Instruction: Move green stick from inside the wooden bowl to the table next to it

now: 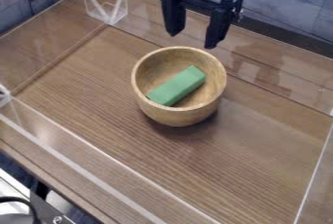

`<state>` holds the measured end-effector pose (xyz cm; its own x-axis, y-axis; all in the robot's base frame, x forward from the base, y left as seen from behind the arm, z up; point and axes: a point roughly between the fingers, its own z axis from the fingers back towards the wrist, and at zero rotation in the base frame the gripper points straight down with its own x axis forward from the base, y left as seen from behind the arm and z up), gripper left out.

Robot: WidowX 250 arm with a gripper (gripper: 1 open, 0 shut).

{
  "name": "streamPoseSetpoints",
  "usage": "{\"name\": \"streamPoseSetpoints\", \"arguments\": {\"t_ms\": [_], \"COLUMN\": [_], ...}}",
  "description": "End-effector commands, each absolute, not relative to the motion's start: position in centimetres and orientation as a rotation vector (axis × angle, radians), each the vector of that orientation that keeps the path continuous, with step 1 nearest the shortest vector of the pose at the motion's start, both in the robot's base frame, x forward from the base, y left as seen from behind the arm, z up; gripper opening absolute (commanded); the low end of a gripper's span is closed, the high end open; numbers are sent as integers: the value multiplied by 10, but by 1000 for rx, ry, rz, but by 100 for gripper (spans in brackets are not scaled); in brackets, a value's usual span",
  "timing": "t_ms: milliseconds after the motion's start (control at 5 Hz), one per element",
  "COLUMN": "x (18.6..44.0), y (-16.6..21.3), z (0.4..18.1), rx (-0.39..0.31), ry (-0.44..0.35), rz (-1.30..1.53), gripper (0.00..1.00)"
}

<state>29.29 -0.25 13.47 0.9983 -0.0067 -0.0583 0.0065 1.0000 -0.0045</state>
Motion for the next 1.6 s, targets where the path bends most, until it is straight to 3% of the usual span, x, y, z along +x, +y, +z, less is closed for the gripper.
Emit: {"name": "streamPoseSetpoints", "arguments": {"t_ms": [0,600,1200,1400], "x": [287,279,289,284], "y": [5,16,45,35], "z": [124,84,79,70], "rx": [-10,-26,-36,-38], "ry": [67,18,-109,-109], "rz": [-7,-448,-401,-490], "gripper": [100,100,100,100]}}
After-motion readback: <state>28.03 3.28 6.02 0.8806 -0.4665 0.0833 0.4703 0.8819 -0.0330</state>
